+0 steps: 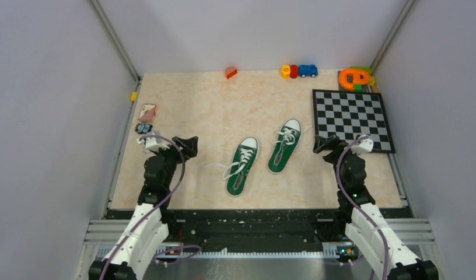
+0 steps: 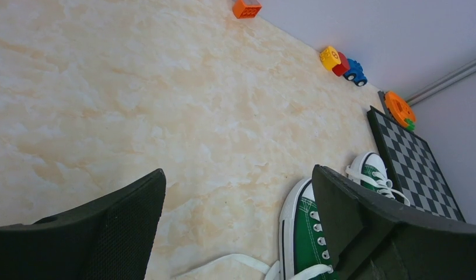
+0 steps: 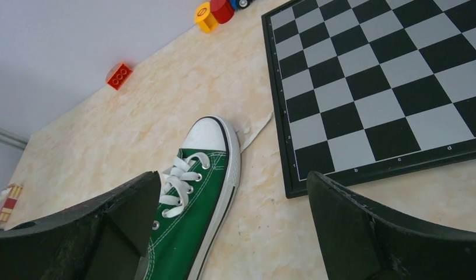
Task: Tie the shoes
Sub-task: Move the shoe to the center of the board.
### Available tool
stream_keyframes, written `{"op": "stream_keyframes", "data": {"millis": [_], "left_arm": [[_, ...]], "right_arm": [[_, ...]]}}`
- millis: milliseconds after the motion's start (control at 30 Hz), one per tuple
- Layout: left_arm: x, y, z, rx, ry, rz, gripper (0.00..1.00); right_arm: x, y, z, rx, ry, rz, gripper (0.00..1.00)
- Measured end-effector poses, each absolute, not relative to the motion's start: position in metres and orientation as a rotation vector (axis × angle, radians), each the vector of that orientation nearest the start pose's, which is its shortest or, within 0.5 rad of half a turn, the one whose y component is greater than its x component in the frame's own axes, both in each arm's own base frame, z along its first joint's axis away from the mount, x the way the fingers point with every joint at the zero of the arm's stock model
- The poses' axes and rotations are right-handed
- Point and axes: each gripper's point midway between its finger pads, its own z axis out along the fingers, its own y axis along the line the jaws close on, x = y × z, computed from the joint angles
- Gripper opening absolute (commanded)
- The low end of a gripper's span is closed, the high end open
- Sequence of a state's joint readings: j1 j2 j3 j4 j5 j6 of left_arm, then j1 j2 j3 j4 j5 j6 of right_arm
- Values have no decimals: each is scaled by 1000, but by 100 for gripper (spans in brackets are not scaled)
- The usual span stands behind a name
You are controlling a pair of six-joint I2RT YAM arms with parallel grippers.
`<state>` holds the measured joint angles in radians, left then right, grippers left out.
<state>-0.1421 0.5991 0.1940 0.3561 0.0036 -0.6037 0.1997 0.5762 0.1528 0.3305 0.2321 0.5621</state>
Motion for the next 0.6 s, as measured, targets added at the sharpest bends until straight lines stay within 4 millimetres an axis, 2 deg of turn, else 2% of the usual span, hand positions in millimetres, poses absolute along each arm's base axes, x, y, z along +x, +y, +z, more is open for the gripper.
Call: {"op": "stream_keyframes", "data": {"millis": [267, 367, 500, 600], "left_arm": [[294, -87, 163, -289, 1675, -656, 98], [300, -95, 150, -271, 1753, -678, 98], [302, -109, 146, -208, 1814, -735, 98], [300, -123, 147, -153, 1849, -786, 95]], "right_arm": [[290, 40, 152, 478, 1612, 385, 99], [291, 40, 146, 482, 1631, 382, 99], [292, 42, 137, 479, 1667, 379, 99], [294, 49, 134, 456, 1707, 399, 91]]}}
